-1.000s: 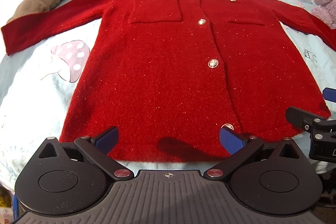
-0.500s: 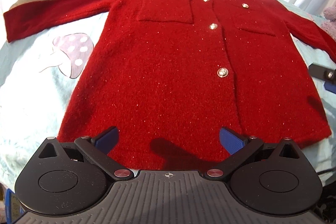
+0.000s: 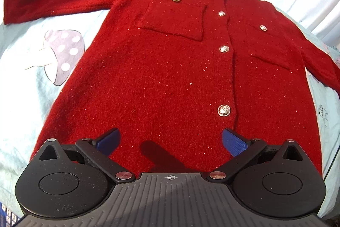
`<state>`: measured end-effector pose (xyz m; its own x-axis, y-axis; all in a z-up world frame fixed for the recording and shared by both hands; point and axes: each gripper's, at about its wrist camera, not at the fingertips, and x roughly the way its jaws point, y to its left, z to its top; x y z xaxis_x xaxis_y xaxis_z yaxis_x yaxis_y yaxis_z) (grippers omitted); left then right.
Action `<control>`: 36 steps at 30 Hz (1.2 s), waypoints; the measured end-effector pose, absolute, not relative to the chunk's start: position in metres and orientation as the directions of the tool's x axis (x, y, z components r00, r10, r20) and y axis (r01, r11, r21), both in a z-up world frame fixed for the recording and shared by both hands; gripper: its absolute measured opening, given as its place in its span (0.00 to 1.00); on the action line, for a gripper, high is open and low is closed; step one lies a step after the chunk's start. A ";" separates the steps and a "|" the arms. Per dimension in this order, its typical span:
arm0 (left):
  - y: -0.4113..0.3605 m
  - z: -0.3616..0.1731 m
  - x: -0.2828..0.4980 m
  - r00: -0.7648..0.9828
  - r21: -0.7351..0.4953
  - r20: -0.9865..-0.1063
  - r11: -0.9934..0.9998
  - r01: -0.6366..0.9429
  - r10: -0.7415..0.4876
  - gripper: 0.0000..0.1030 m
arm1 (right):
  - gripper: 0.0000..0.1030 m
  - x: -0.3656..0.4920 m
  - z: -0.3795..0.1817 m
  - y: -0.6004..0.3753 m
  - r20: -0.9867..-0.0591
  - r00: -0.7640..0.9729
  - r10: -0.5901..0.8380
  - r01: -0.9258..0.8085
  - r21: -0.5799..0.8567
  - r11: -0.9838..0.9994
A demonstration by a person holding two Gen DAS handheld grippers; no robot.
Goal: Fold small clothes
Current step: 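Grasp the red sleeve cuff beside the purple teddy bear with the right gripper, then carry the sleeve across the coat front with the right gripper while the left gripper pinches the coat front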
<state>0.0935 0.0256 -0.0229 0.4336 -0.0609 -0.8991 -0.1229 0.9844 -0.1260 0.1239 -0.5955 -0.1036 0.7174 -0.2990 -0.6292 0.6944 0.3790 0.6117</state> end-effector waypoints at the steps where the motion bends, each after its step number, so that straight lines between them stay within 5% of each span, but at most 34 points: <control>1: 0.026 -0.023 0.095 0.433 -0.129 -0.899 0.984 -0.126 -0.062 1.00 | 0.35 0.124 -0.109 -0.602 -0.607 0.734 -0.304 0.679 0.643 0.355; 6: 0.030 -0.026 0.103 0.433 -0.135 -0.899 0.981 -0.136 -0.064 1.00 | 0.33 0.135 -0.117 -0.615 -0.567 0.745 -0.352 0.664 0.680 0.310; 8: 0.032 -0.027 0.109 0.431 -0.141 -0.900 0.980 -0.142 -0.067 1.00 | 0.14 0.142 -0.120 -0.620 -0.574 0.736 -0.361 0.674 0.674 0.302; 11: 0.034 -0.028 0.120 0.431 -0.146 -0.900 0.978 -0.152 -0.068 1.00 | 0.09 0.143 -0.104 -0.614 -0.566 0.726 -0.391 0.686 0.638 0.350; 17: 0.031 -0.025 0.138 0.463 -0.177 -0.881 0.975 -0.131 -0.098 1.00 | 0.08 0.165 -0.010 -0.522 -0.375 0.793 -0.479 0.595 0.312 0.741; 25: 0.035 -0.024 0.153 0.513 -0.229 -0.849 0.964 -0.138 -0.128 1.00 | 0.08 0.206 0.036 -0.330 -0.159 0.968 -0.192 0.187 -0.046 0.981; 36: 0.057 -0.009 0.191 0.597 -0.348 -0.775 0.929 -0.125 -0.210 1.00 | 0.08 0.218 -0.071 -0.137 -0.413 0.901 0.131 -0.252 -0.254 0.934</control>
